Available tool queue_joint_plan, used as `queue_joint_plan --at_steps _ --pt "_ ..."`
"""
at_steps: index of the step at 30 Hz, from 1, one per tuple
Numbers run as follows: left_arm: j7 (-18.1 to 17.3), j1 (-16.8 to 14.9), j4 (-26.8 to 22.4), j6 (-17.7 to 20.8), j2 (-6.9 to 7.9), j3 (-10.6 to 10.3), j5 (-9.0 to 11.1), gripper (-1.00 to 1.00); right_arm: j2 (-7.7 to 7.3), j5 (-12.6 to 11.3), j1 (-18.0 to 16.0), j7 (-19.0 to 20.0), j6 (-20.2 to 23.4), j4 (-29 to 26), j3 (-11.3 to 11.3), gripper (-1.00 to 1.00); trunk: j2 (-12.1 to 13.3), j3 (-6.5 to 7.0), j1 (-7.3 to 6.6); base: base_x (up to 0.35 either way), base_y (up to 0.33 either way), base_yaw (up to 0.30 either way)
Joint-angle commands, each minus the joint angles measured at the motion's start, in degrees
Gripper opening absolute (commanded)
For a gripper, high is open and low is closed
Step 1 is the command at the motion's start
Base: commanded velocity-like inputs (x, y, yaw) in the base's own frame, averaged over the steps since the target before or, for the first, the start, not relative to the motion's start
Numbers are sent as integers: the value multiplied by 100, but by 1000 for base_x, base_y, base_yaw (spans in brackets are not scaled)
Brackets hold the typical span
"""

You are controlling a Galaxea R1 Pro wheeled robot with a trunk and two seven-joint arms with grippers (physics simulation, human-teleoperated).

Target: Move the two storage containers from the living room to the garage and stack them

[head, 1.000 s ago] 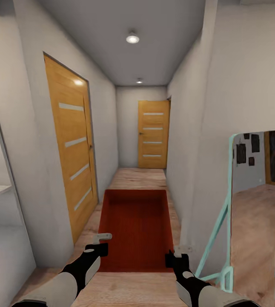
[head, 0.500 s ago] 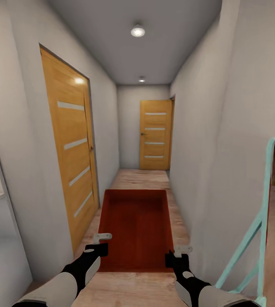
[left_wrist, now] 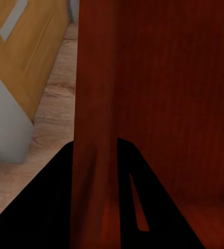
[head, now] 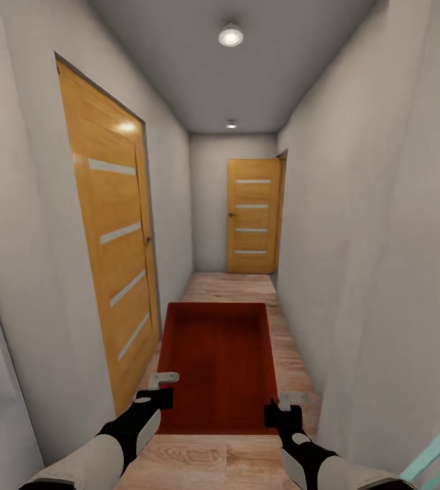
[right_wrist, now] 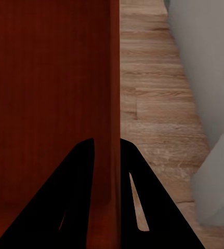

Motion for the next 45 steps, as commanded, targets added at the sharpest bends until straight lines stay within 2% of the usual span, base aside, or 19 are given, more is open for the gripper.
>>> queue_joint_plan --at_steps 1,20,45 --pt "61 -8 -25 43 4 382 70 -100 -27 -188 -2 -41 -44 5 -190 -100 -7 -9 4 322 134 0" --pt "63 -8 -1 82 4 383 78 -100 -27 -188 -2 -36 -49 5 -190 -100 -7 -9 4 322 108 0" --pt "70 -8 6 95 4 382 79 -100 -27 -188 -2 -39 -49 5 -190 -100 -7 -9 4 323 6 0"
